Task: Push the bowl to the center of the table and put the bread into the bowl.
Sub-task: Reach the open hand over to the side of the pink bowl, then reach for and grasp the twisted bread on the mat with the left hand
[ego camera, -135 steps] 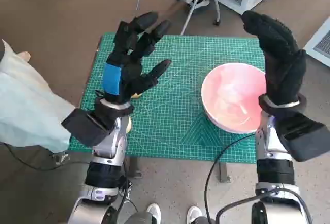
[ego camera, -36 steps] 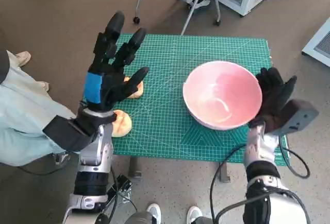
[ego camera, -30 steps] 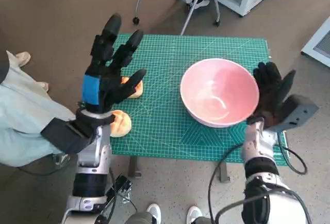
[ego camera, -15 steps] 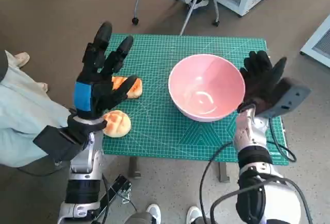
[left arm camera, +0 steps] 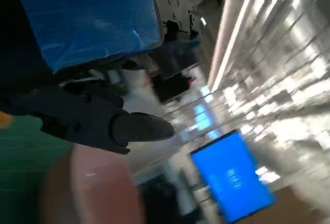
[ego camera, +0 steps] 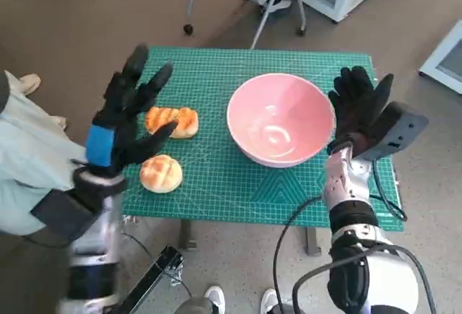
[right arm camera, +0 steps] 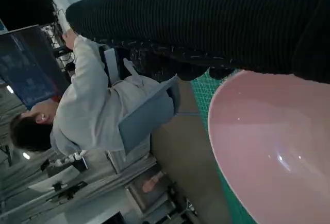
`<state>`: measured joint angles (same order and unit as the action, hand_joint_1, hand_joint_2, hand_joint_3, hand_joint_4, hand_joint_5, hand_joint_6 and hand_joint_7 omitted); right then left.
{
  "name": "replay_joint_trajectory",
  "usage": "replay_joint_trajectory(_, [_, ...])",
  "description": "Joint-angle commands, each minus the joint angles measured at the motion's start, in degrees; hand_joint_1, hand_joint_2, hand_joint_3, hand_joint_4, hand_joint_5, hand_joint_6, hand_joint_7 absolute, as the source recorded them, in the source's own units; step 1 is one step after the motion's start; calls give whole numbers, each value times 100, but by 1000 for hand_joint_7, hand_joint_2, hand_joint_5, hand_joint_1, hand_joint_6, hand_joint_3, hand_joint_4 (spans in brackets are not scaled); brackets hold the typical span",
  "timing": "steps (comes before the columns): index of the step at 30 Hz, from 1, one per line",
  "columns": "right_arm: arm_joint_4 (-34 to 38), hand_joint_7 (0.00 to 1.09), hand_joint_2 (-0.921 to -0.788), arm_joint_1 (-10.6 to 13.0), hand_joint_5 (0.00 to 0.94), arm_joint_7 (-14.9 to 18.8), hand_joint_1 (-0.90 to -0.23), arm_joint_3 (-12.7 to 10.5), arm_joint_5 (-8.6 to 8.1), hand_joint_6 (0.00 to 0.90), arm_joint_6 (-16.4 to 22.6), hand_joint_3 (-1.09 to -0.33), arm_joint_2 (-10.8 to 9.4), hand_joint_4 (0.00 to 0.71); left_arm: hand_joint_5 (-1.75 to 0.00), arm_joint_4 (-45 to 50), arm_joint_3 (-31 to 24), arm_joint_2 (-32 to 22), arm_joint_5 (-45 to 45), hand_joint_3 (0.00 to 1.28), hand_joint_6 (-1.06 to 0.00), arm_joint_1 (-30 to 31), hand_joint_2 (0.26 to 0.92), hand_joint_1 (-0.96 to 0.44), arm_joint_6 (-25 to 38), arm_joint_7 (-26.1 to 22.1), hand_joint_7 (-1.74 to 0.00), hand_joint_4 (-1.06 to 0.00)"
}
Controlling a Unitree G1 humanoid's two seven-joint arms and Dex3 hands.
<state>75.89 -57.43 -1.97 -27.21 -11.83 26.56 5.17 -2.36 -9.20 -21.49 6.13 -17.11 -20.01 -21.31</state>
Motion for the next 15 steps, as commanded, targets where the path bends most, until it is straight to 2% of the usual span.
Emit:
replay_joint_trajectory(1, [-68,781,-921,69,2,274,-515,149,136,56,352,-797,104,241,-1,482,-122,-896,-469,194,-247,309,921,-414,348,-360,-163,-407])
replay_joint_trajectory(3, [-186,766,-921,53,5,568,-525,257,195,53,723,-791,150,246,0,650,-120,-1291,-663,157,-257,395,921,-408,556,-577,-170,-403])
replay_joint_trajectory(5, [-302,729,-921,54,13,864,-534,381,248,89,1100,-774,191,283,0,764,-93,-1590,-772,104,-277,432,919,-381,730,-771,-179,-400])
replay_joint_trajectory(7, [-354,692,-921,59,19,1047,-537,456,261,142,1330,-755,213,328,0,826,-68,-1738,-796,58,-296,441,912,-341,840,-878,-187,-393])
replay_joint_trajectory(10, [-589,678,-921,94,27,1551,-540,654,326,178,1947,-739,294,364,0,860,-3,-1990,-801,29,-312,391,901,-302,996,-1116,-192,-381])
replay_joint_trajectory(12, [-765,673,-921,120,32,1940,-538,722,255,184,2244,-733,325,381,0,816,42,-2083,-851,19,-324,320,893,-278,1054,-1184,-194,-374])
replay_joint_trajectory(15, [-1055,666,-921,171,36,2501,-538,775,48,183,2571,-719,314,398,0,594,144,-2191,-1068,9,-341,145,885,-250,979,-1162,-194,-368])
